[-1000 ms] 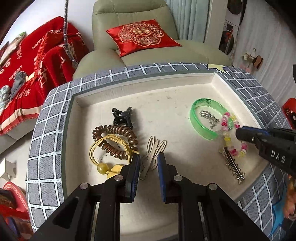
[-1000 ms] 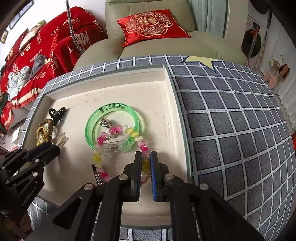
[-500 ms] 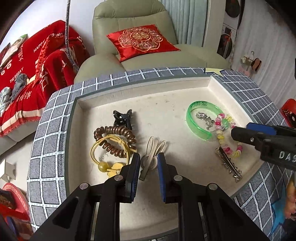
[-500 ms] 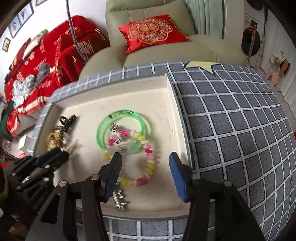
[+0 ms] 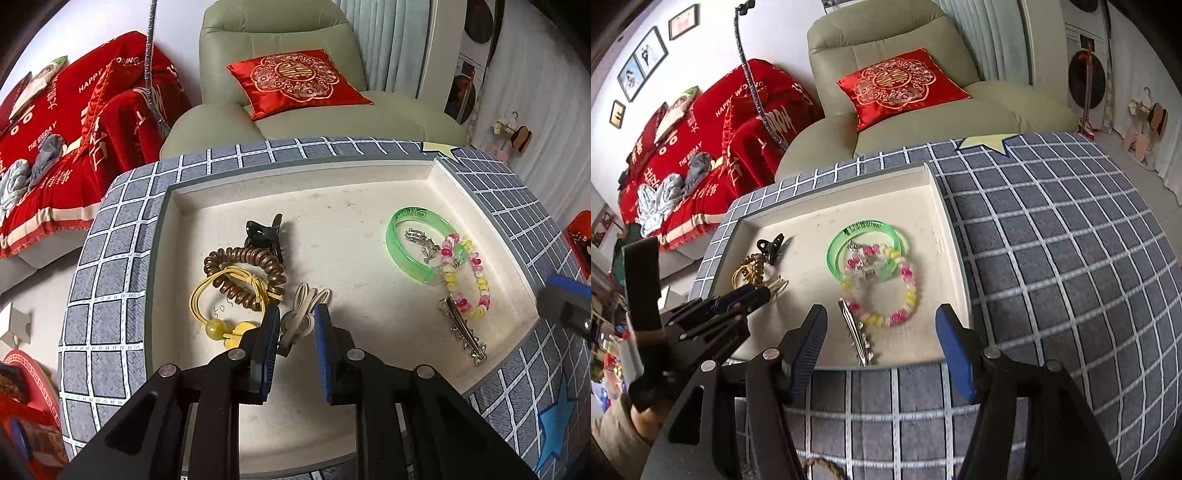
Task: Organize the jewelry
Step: 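Carry both pieces into the tray and open both tools to release them, then withdraw both tools from the tray toward the rope bracelet and pink charm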
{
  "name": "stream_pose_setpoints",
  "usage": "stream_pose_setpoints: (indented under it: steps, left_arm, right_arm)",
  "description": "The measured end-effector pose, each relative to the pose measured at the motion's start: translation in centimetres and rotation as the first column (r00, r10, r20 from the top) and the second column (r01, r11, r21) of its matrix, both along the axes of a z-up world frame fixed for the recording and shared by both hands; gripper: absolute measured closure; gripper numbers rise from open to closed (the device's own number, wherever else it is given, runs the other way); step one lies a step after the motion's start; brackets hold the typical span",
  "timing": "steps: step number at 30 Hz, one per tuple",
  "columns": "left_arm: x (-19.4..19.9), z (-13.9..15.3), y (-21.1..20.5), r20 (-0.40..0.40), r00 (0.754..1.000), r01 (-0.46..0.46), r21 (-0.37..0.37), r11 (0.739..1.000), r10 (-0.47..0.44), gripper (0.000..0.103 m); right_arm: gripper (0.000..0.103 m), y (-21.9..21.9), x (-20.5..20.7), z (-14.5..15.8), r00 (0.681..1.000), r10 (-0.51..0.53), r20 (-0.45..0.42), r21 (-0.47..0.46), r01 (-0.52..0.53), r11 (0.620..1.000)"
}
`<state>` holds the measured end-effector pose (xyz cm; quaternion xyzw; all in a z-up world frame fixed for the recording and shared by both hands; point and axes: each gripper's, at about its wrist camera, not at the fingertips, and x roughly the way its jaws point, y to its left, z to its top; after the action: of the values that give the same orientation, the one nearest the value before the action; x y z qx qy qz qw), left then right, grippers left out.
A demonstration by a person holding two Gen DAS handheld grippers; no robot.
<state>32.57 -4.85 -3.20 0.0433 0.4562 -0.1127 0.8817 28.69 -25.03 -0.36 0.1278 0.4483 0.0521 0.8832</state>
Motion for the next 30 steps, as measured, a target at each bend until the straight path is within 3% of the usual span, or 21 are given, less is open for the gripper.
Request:
stream_pose_setpoints:
  steps: [10,11,12,13,15,18,20,21,30]
  left_arm:
    - [0.3,-0.1,0.2,-0.008,1.0,-0.007,-0.009,1.0,0.007,0.067]
    - [0.4,-0.1,0.3,-0.008,1.0,-0.01,-0.009,1.0,0.01,0.052]
    - [0.3,0.0,0.3,-0.006,1.0,-0.013,-0.006,1.0,0.013,0.004]
    - [0.2,0.3,0.5,0.008,1.0,-0.029,-0.001,1.0,0.029,0.0]
    - [-0.1,1.0,0.7,0.053,0.998,-0.037,-0.01,0.999,0.037,0.0]
    - [0.1,1.4,0.7,0.047,0.998,-0.034,-0.014,0.999,0.035,0.0]
    - [-0.1,1.6,0.8,0.06,0.997,-0.037,-0.012,0.999,0.038,0.0]
    - [-0.2,1.8,0.8,0.064,0.997,-0.038,-0.012,0.999,0.039,0.0]
    - [-3.0,3.4,1.4,0.086,0.996,-0.035,0.007,0.999,0.034,0.0]
  right_arm:
    - [0.038,-0.4,-2.2,-0.9,1.0,-0.001,-0.018,0.02,0.002,1.0]
    - [0.038,-0.4,-2.4,-1.0,1.0,-0.003,-0.02,0.019,0.003,1.0]
    - [0.038,-0.5,-2.7,-1.1,1.0,-0.006,-0.023,0.021,0.006,1.0]
    - [0.038,-0.5,-2.8,-1.2,1.0,-0.006,-0.025,0.024,0.007,1.0]
    - [0.038,-0.6,-3.1,-1.4,0.999,-0.007,-0.032,0.032,0.008,0.999]
    - [0.038,-0.6,-3.5,-1.6,0.999,-0.004,-0.043,0.034,0.006,0.999]
    - [0.029,-0.5,-3.8,-1.5,0.999,0.002,-0.035,0.044,0.0,0.999]
    - [0.017,-0.6,-4.1,-1.3,1.0,0.001,-0.023,0.05,0.0,0.999]
    - [0.012,-0.2,-6.7,0.8,0.996,0.01,0.086,0.077,-0.017,0.997]
